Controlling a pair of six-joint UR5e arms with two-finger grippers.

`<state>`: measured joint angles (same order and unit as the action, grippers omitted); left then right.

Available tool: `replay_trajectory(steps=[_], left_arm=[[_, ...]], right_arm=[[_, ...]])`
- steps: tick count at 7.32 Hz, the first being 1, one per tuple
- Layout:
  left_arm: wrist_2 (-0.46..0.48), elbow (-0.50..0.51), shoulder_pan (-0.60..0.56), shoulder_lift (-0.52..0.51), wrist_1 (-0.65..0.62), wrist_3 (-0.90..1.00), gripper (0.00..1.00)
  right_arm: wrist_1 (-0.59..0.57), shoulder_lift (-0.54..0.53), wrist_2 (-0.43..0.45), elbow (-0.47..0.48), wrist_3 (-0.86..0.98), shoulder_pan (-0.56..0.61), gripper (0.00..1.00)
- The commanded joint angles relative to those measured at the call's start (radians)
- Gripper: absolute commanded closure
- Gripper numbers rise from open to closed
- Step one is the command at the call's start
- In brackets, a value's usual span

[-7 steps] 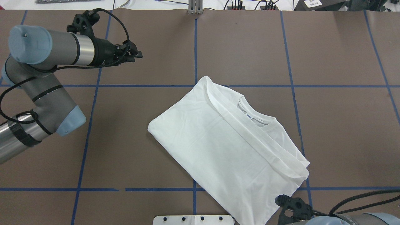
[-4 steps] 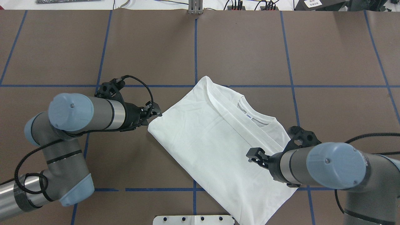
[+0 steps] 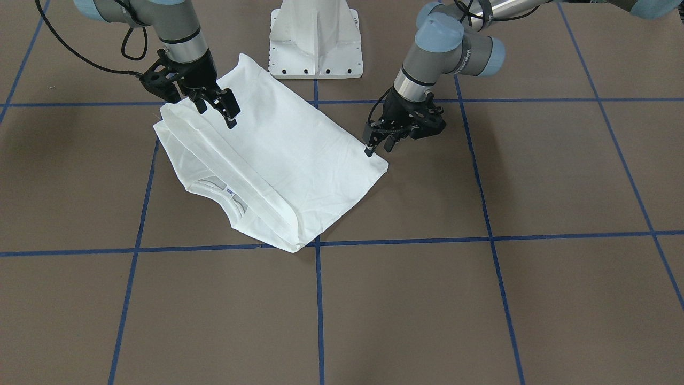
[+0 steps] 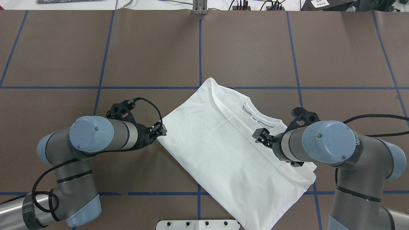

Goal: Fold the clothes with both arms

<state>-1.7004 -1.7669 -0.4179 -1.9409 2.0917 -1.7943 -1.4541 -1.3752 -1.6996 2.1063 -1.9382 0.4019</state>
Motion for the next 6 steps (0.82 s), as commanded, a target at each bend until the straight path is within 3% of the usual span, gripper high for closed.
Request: replay_trajectory(steps=[1, 2, 4, 6], left_arm=[[0.002, 0.033, 0.005, -0.012, -0.002, 0.004, 0.39], [0.004, 0.041, 0.004, -0.021, -0.002, 0.006, 0.49], [0.06, 0.047, 0.001, -0.021, -0.002, 0.021, 1.0], [0.103, 0.075, -0.056, -0.02, -0.001, 0.129, 1.0]], right_arm=[[0.0, 0.001, 0.001, -0.009, 0.005, 0.011, 0.0], [0.0, 0.001, 0.009, -0.017, 0.004, 0.012, 0.0], [0.0, 0.001, 0.009, -0.023, 0.004, 0.02, 0.0], [0.001, 0.008, 0.009, -0.025, 0.001, 0.02, 0.0]])
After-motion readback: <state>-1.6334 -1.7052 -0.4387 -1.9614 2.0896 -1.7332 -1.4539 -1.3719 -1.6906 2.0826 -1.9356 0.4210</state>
